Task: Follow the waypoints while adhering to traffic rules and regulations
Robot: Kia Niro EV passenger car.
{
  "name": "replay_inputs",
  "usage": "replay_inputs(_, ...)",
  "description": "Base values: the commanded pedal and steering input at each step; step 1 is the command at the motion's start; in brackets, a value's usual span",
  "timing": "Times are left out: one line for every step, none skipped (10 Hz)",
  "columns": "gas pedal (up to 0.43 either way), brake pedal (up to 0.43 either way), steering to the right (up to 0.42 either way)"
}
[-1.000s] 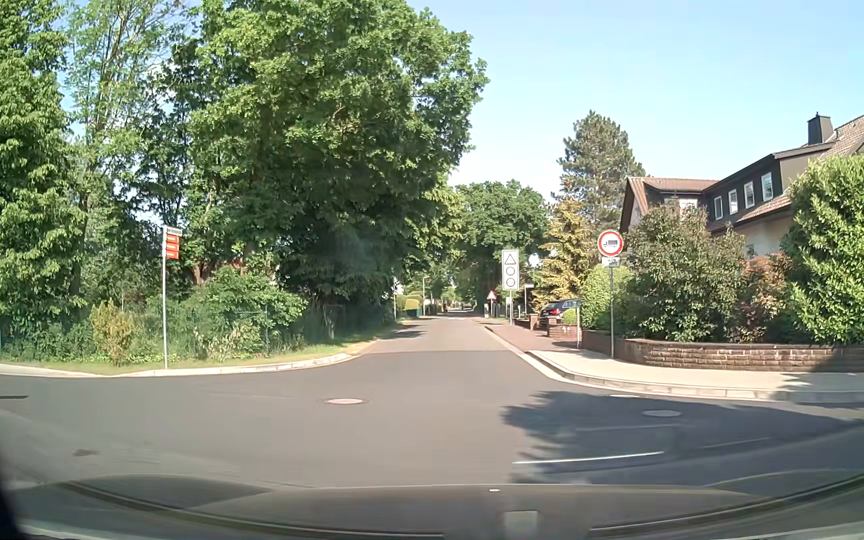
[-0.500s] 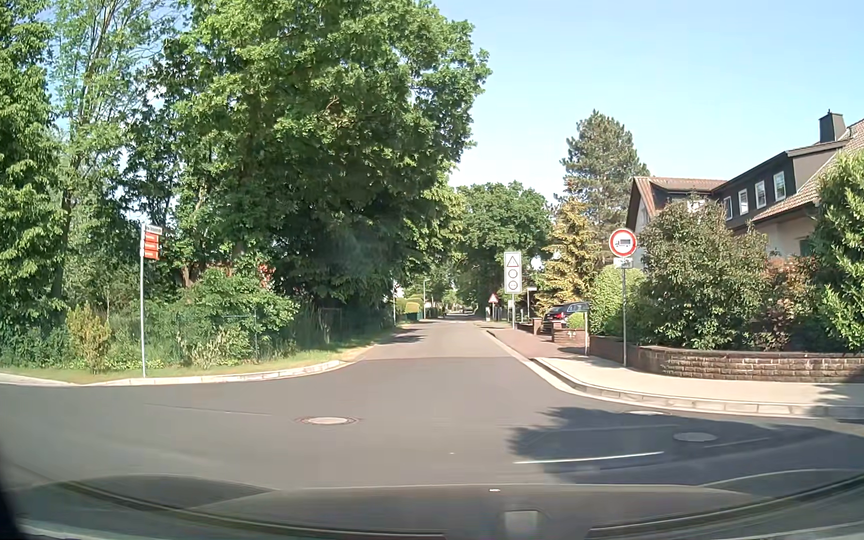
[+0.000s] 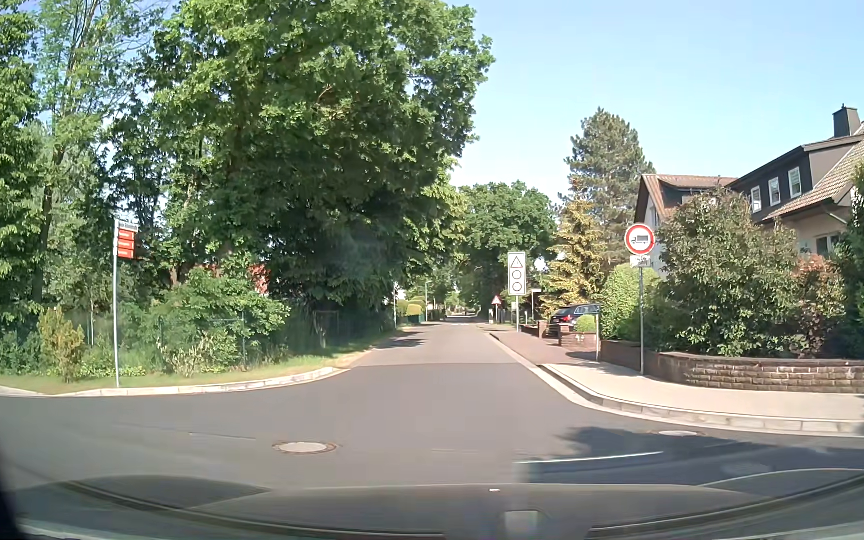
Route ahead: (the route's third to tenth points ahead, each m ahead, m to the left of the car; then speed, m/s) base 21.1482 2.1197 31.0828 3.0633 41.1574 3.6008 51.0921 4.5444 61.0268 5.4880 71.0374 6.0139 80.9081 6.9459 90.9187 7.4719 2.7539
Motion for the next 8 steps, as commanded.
replay_inputs(0.26, 0.006, -0.005)
replay_inputs(0.26, 0.006, -0.005)
replay_inputs(0.26, 0.006, -0.004)
replay_inputs(0.26, 0.006, -0.002)
replay_inputs(0.26, 0.006, 0.001)
replay_inputs(0.26, 0.006, 0.001)
replay_inputs(0.26, 0.006, -0.002)
replay_inputs(0.26, 0.006, -0.003)
